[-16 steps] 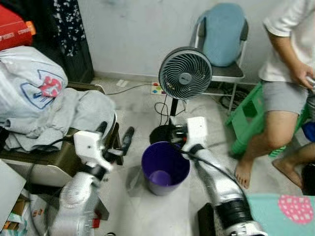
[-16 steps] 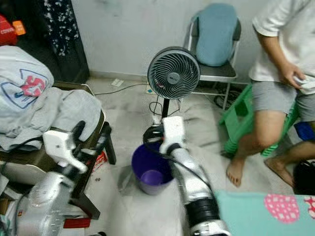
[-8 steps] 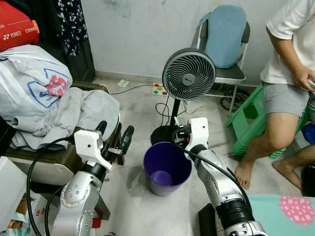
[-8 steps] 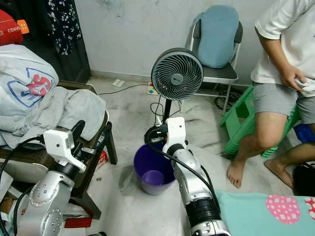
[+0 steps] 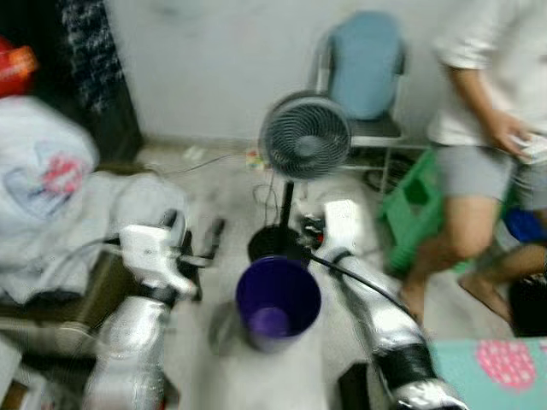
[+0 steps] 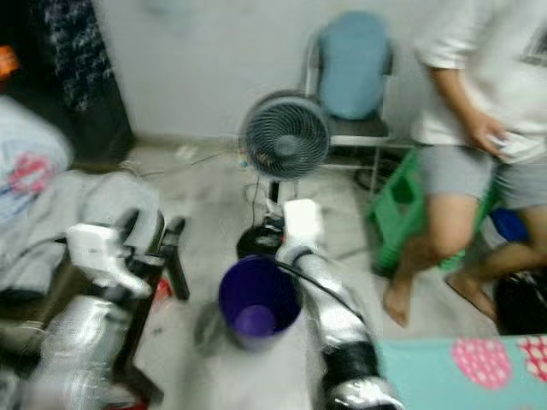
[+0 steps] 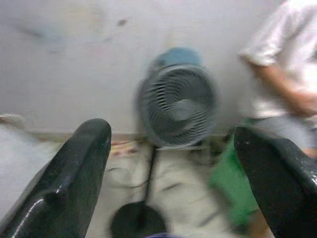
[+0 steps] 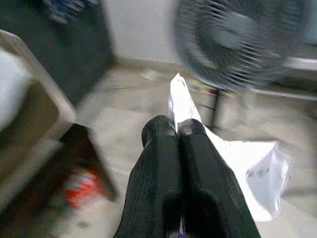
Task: Clean up the room
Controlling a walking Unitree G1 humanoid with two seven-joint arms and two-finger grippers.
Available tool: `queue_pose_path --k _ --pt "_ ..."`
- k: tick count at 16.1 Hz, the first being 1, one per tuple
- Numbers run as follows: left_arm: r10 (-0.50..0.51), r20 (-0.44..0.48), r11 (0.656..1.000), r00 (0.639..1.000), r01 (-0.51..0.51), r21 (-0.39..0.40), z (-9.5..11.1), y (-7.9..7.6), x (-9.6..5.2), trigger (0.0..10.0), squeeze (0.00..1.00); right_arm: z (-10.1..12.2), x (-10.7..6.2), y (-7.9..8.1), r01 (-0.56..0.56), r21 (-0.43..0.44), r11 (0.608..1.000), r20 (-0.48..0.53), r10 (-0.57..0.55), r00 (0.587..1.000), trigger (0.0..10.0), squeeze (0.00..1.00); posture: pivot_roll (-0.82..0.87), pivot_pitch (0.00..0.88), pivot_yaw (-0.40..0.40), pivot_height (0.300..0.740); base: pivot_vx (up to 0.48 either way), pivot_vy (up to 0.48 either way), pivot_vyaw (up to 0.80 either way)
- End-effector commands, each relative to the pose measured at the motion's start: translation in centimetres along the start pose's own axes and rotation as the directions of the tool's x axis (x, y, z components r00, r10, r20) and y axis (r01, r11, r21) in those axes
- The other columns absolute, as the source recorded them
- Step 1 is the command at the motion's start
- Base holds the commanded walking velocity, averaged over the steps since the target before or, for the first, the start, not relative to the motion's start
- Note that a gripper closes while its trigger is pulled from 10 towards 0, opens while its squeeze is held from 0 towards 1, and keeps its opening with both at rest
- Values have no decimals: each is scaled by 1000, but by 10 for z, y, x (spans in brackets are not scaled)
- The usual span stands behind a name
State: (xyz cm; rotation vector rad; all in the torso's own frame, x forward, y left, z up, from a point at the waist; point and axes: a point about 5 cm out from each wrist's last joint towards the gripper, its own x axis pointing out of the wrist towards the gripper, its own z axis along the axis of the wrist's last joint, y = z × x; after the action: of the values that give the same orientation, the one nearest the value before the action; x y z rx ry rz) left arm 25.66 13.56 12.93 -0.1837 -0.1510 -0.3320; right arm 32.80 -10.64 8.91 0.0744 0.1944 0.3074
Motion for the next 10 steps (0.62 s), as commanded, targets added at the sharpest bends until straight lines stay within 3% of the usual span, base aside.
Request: queue_pose_path --k 1,4,10 --pt "12 -14 1000 1000 -12 21 0 8 -4 10000 0 7 4 10 -29 1 1000 24 29 999 10000 0 -5 48 -98 740 292 0 0" --pt "11 -16 1000 1000 -11 20 0 7 -3 10000 0 7 5 10 -29 -6 1000 22 29 999 10000 0 -6 46 -97 740 274 0 0" --pt "-3 -37 999 999 4 35 -3 8 -7 10000 0 12 5 -11 23 -28 999 26 -22 999 10000 0 -11 65 -88 740 0 0 0"
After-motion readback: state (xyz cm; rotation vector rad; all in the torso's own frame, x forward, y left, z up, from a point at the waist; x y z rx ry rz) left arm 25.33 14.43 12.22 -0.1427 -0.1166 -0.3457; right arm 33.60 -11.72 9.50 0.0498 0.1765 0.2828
